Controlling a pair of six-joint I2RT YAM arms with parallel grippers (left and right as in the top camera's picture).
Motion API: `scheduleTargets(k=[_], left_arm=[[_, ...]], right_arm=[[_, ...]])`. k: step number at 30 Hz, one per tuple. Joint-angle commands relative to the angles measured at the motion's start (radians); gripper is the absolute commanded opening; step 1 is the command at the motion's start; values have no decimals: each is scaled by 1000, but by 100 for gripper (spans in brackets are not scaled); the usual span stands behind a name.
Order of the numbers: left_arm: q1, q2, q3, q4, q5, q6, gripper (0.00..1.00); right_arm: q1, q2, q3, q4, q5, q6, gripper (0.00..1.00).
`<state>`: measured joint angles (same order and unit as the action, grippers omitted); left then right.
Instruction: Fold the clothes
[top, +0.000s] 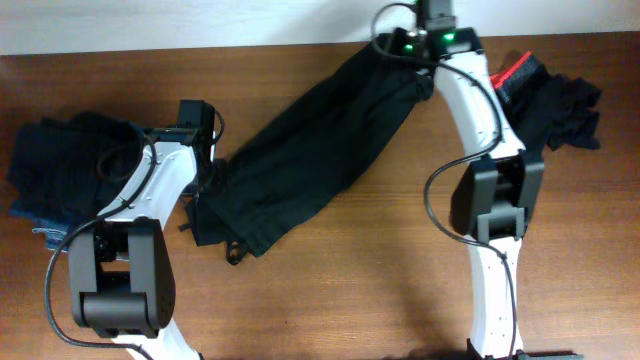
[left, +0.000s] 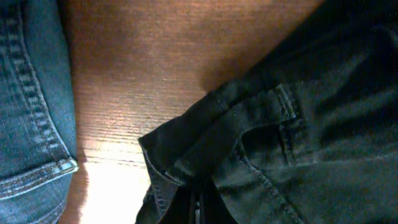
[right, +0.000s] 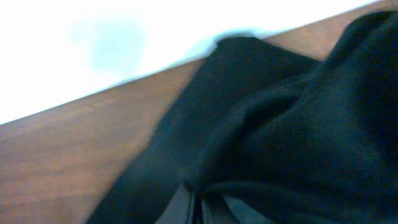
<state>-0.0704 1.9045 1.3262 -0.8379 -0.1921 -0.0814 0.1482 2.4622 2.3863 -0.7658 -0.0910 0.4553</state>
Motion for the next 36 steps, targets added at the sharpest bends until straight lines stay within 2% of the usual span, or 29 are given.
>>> scheduleTargets(k=[1,6,7,8,10,11,12,14,18,27,36], left_arm=[[8,-35,11,-31,-13,19,0],[8,-35,11,-50,-14,19,0],[8,-35,11,-51,-14,19,0],[8,-35,11,-54,-14,19,0],[8,-35,11,-59,-14,19,0],[8,-35,11,-64,-14,19,0],[8,-35,11,-67,-14,19,0],[8,-35,11,-73,-14,19,0],[8,-35,11,-76,-14,19,0],[8,-35,11,-77,-14,19,0],[8,-35,11,-79,-14,19,0]], right_arm=[[32,1,20,78,114,-33,4],[37,38,19,146,42,-32,6],[38,50,18,145,42,-32,16],[39,56,18,142,44,-32,39],[39,69,18,136,53,-33,76],[36,75,18,134,68,-32,89],[34,75,18,133,75,-33,96],[24,75,18,129,81,-33,100],[-2,75,19,119,67,-37,99],[-71,69,21,142,-243,-39,100],[7,110,21,290,-246,6,99]])
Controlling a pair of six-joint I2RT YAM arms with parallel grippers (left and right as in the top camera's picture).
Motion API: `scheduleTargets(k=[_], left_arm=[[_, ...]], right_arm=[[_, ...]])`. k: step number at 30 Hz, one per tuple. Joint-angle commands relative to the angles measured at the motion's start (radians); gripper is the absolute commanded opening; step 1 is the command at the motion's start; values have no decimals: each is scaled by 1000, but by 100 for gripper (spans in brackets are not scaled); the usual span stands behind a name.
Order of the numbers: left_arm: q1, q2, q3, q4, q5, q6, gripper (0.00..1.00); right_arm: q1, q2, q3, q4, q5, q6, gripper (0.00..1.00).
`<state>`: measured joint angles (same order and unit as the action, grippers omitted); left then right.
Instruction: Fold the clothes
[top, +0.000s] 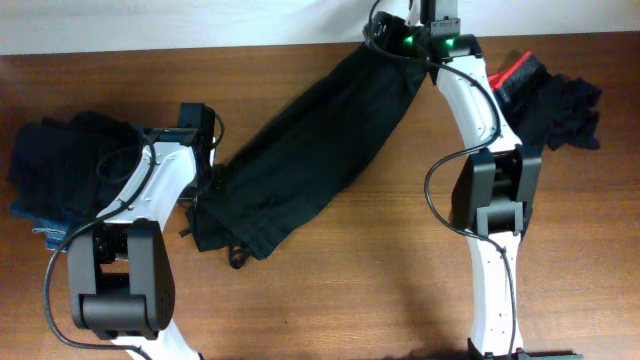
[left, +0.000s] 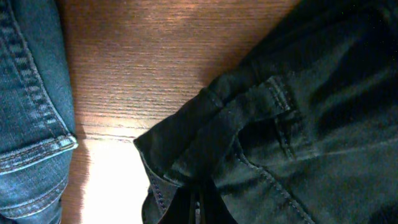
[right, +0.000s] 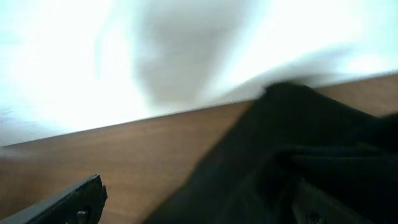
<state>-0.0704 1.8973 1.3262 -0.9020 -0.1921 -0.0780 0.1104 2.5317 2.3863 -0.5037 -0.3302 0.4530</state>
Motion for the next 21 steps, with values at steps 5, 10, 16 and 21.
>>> scheduleTargets(k=[5,10,16,21], left_arm=[[8,-28,11,-27,-14,16,0],[8,-28,11,-34,-14,16,0],[8,-28,11,-33,-15,16,0],[8,-32,20,-37,-15,16,0]], right_arm=[[83,100,20,49,1,1,99],[78,110,21,59,-7,-72,99],[16,53,87,63,-165,-82,99],[-33,22,193,-50,-366,-79,99]])
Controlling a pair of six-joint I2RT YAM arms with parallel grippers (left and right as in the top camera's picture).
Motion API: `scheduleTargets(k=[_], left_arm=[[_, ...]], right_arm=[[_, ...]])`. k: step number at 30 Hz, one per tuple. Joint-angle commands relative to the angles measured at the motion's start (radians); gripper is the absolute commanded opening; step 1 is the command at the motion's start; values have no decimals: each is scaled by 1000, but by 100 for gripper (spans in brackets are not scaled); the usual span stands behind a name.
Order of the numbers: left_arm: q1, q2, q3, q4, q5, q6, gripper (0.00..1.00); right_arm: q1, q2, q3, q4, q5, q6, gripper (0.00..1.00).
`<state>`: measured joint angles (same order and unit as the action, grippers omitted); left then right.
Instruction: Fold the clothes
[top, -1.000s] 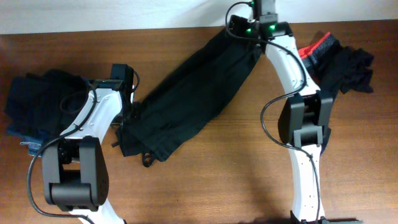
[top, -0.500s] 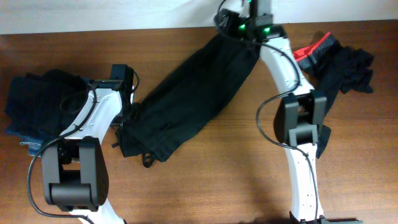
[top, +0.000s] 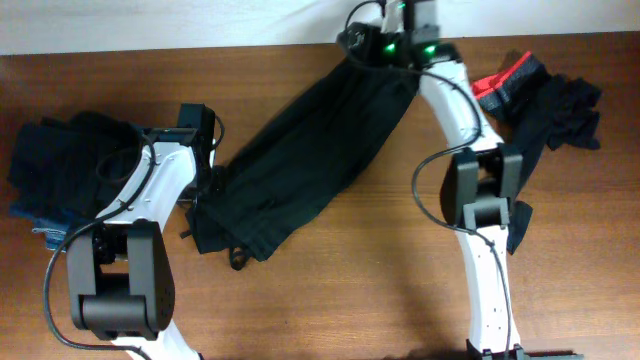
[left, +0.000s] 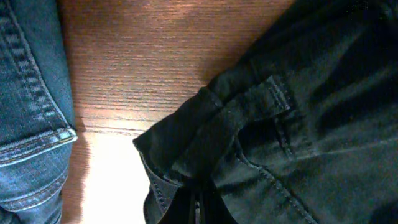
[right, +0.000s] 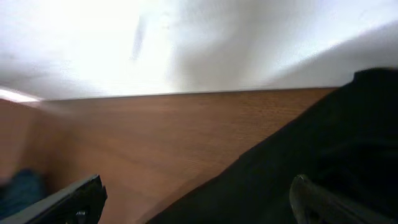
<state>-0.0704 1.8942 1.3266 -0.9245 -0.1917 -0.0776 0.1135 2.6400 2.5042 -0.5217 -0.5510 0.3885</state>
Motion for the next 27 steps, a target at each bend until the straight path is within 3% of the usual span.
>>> scheduleTargets(k=[1,6,10,14,19,22,24,27], left_arm=[[8,-32,28,-18,-15,16,0],[7,-84,115,-56,-12,16,2],[7,-144,195,-80,-7,15,13],[7,-198,240,-90,41,15,24],[7,-221,239,-108,50,15,26],[6,-221,227,-133,104,15,25],[1,-219,220,-141,125,15,22],[-18,-219,213,-136,126,14,18]], right_arm=[[-47,-92,100,-81,-136,-15,99],[-100,-104,210,-351,63,-23,99],[-108,-104,226,-499,94,-97,99],[-101,-103,226,-678,311,-97,99],[-105,-103,226,-779,409,-97,96],[-109,-101,226,-777,409,-97,52],[-100,-90,218,-722,388,-96,9],[-77,-68,193,-652,379,-87,4]])
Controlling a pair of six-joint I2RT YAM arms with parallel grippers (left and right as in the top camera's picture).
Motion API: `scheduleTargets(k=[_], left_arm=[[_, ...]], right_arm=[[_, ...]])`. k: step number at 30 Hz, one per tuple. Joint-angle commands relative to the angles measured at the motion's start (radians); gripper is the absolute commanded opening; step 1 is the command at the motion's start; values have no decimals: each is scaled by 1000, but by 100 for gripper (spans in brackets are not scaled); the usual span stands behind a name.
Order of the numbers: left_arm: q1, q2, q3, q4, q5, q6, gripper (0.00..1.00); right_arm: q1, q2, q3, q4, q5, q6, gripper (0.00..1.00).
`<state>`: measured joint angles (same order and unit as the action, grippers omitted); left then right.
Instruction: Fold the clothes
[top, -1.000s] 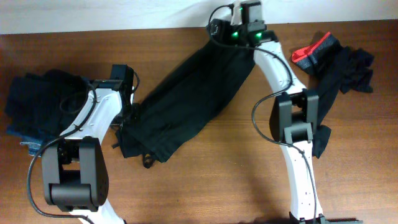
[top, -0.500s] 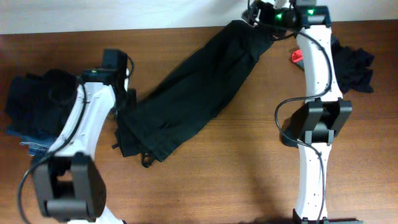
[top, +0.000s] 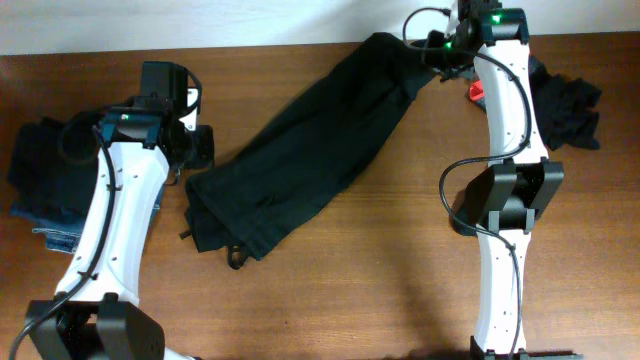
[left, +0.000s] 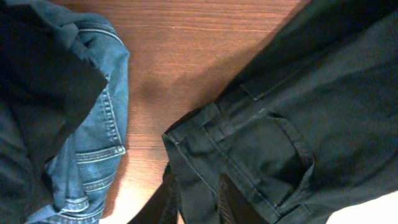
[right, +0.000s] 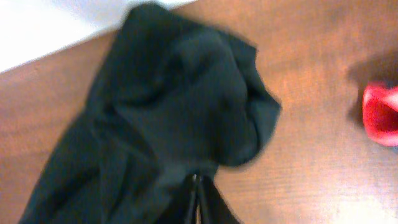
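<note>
Black pants (top: 300, 150) lie spread diagonally on the wooden table, waist at the lower left, leg ends at the upper right. My left gripper (top: 197, 148) hovers above the waist corner; in the left wrist view its jaws (left: 196, 202) stand open astride the waistband (left: 205, 124). My right gripper (top: 437, 55) is at the far leg end, and the right wrist view shows it (right: 196, 199) shut on the bunched black fabric (right: 174, 112).
A pile of blue jeans and dark clothes (top: 45, 170) lies at the left edge, with the jeans (left: 93, 124) close beside the pants' waist. Dark garments (top: 565, 105) and a red item (top: 478, 92) sit at the back right. The table's back edge (top: 200, 45) runs behind.
My left gripper has opened, let go of the waistband and now sits higher and further back. My right gripper, open and left of the leg end before, is now shut on it, further right.
First both grippers were shut on the pants, left at the waistband, right at the leg end. Then the right stood open by the back edge while the left kept its hold. Now the left is open above the waist and the right grips the leg end again.
</note>
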<state>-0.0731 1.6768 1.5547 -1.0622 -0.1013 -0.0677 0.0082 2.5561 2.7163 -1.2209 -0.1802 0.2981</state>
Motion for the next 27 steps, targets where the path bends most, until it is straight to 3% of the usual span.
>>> scheduleTargets(k=[1,11,15,22,27], left_arm=[[-22,-2,-16,2,35,5,17],[-135,0,-17,-16,34,5,17],[-176,5,-17,-16,34,5,17],[-189,62,-19,3,30,6,18],[-189,135,-19,14,30,6,18]], right_arm=[[39,23,-31,72,8,8,4],[97,79,-203,545,19,84,4],[85,68,-188,603,-10,75,4],[18,-17,-44,440,-178,10,4],[-24,-69,50,151,-204,1,4]])
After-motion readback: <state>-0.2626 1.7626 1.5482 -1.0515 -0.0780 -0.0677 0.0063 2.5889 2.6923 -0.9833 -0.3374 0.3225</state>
